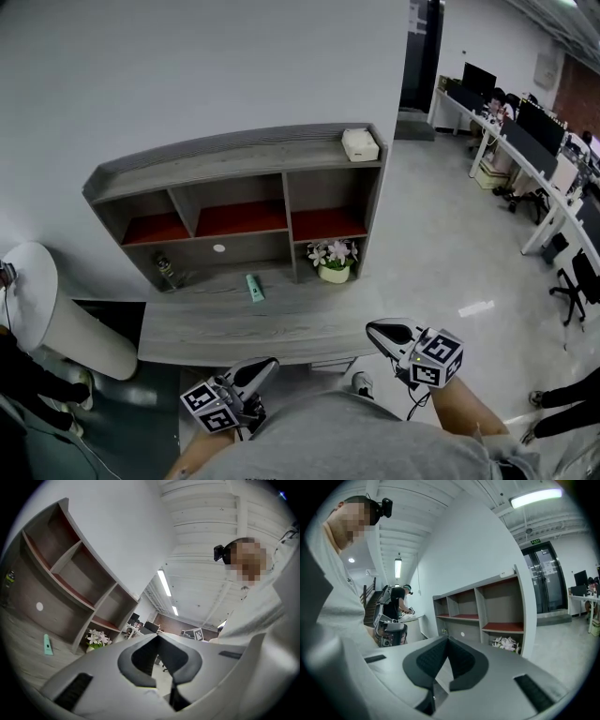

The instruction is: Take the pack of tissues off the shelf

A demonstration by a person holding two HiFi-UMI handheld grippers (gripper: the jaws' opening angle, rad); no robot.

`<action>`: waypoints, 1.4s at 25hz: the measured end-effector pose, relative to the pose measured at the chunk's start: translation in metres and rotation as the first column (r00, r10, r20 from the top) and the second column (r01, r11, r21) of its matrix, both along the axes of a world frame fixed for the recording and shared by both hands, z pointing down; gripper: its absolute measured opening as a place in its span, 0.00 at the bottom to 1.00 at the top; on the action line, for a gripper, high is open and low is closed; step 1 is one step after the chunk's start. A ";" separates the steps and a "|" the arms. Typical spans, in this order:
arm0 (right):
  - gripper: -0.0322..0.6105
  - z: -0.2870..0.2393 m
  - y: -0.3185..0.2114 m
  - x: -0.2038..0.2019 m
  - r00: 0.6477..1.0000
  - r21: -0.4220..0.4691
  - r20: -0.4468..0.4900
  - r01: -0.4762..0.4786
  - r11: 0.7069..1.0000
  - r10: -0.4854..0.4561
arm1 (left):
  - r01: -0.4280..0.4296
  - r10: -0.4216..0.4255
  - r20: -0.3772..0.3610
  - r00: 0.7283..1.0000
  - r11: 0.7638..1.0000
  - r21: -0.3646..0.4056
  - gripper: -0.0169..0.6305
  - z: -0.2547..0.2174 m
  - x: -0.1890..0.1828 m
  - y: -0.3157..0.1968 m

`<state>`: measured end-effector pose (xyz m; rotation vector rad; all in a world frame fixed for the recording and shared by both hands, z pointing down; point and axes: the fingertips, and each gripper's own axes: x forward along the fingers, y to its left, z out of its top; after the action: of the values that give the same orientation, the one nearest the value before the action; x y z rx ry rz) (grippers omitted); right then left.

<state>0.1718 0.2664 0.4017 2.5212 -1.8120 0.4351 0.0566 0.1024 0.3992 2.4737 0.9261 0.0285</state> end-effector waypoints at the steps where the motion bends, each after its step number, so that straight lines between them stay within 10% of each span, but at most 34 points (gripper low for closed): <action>1: 0.09 0.002 0.000 0.011 1.000 0.006 0.000 0.008 1.000 -0.008 | 0.013 -0.013 0.003 1.000 1.000 0.007 0.04 0.002 0.007 0.001; 23: 0.09 -0.111 0.046 0.297 0.959 0.135 -0.232 0.196 0.971 -0.161 | 0.231 -0.222 -0.091 0.971 0.966 0.112 0.04 -0.075 0.272 0.091; 32: 0.09 -0.215 0.011 0.305 0.830 0.001 -0.542 0.162 0.987 -0.135 | 0.153 -0.107 -0.215 0.971 0.966 0.206 0.04 -0.131 0.300 0.081; 35: 0.26 -0.232 -0.016 0.304 0.785 -0.105 -0.588 0.165 0.981 -0.195 | 0.130 -0.076 -0.227 0.971 0.963 0.236 0.04 -0.136 0.306 0.073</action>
<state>0.4757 0.2508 0.1699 2.0719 -1.7128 -0.2980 0.3624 0.1758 0.2634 2.7996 0.9278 -0.1744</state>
